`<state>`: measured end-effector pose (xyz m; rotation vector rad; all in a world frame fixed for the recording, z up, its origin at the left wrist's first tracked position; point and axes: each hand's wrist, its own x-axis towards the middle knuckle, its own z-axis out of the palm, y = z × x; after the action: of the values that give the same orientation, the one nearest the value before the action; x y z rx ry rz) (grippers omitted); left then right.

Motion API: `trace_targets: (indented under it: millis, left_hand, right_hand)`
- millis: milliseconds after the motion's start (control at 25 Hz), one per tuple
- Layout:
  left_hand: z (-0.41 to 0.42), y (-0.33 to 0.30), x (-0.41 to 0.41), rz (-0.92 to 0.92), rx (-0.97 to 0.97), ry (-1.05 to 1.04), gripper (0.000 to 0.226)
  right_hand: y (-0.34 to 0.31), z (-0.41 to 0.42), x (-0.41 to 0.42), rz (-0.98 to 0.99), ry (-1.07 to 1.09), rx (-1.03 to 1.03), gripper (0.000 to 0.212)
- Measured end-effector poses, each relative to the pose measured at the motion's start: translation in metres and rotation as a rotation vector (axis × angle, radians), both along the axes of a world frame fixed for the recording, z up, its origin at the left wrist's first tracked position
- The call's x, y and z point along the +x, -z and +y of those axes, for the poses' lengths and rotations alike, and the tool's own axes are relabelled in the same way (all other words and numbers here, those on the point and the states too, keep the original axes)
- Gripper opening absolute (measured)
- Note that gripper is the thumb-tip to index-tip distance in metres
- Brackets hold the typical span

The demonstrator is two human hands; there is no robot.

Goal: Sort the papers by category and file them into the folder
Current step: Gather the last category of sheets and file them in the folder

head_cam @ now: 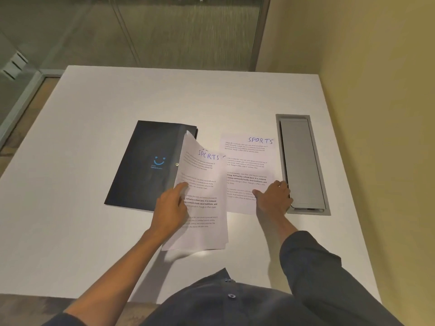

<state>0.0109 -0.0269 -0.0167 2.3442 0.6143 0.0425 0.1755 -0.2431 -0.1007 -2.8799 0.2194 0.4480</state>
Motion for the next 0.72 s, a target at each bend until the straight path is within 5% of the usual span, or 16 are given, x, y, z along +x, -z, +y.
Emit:
trace_targets:
  millis: [160, 240, 360, 720]
  left_hand:
    - [0.000, -0.006, 0.006, 0.103, 0.240, 0.109, 0.046]
    - [-0.006, -0.013, 0.008, 0.140, 0.269, 0.142, 0.044]
    - [-0.009, -0.017, 0.008, 0.119, 0.275, 0.131, 0.046]
    - [-0.014, -0.029, 0.001, -0.261, -0.080, -0.069, 0.030]
  right_hand:
    - [0.002, -0.009, 0.000, -0.029, 0.086, 0.229, 0.056]
    - [0.003, -0.013, -0.004, -0.024, 0.226, 0.558, 0.038]
    - [-0.004, -0.018, -0.011, -0.035, 0.376, 0.902, 0.039]
    - [-0.150, -0.063, -0.004, -0.227, -0.095, 1.070, 0.033]
